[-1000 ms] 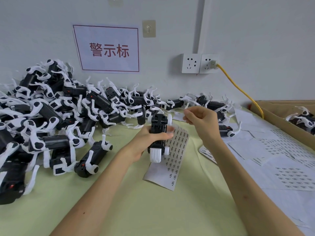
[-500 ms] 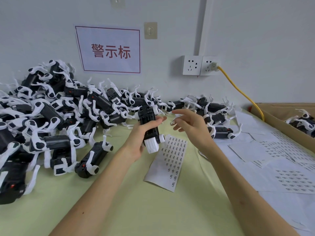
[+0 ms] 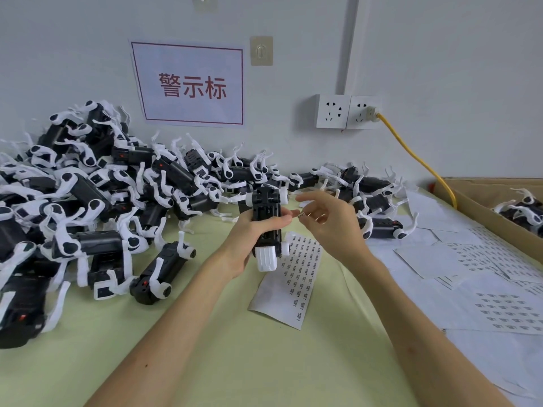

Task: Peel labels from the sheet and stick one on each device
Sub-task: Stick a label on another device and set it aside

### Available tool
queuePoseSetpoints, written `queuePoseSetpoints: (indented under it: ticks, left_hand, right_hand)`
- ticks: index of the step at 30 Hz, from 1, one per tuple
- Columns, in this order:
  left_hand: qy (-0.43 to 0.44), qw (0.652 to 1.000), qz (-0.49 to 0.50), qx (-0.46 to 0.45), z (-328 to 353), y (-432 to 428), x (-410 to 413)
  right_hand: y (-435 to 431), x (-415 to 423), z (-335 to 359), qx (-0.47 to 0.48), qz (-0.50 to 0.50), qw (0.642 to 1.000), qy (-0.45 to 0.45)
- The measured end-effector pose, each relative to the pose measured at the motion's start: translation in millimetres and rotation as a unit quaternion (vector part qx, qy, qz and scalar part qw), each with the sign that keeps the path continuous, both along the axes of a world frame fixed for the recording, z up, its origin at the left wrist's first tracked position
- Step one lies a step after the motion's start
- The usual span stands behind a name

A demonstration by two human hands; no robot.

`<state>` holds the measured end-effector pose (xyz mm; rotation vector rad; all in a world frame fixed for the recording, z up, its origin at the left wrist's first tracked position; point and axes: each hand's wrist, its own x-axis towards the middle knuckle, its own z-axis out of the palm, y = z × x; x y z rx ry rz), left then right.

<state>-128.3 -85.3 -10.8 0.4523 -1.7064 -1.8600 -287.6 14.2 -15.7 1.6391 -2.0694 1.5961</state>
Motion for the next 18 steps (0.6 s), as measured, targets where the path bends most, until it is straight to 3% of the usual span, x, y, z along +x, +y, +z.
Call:
queuePoseSetpoints:
  ticks: [6, 10, 15, 18]
  left_hand:
    - [-0.010, 1.000, -0.019, -0.014, 1.7, 3.7, 1.0]
    - [0.025, 0.998, -0.045, 0.035, 1.4, 2.7, 1.4]
    - [0.095, 0.983, -0.077, 0.139, 5.6, -2.1, 6.8]
    - [0.105, 0.979, -0.094, 0.148, 4.5, -0.3, 6.2]
  right_hand:
    - [-0.4, -2.4, -1.1, -0.024, -0.026, 0.999, -0.015]
    - [-1.5, 0.5, 0.6, -0.025, -0.048, 0.998, -0.013]
    - [-0.8, -0.5, 5.4, -0.029, 0.009, 0.985, -0.169]
    - [-2.9, 4.7, 5.0, -0.037, 0.040, 0.982, -0.183]
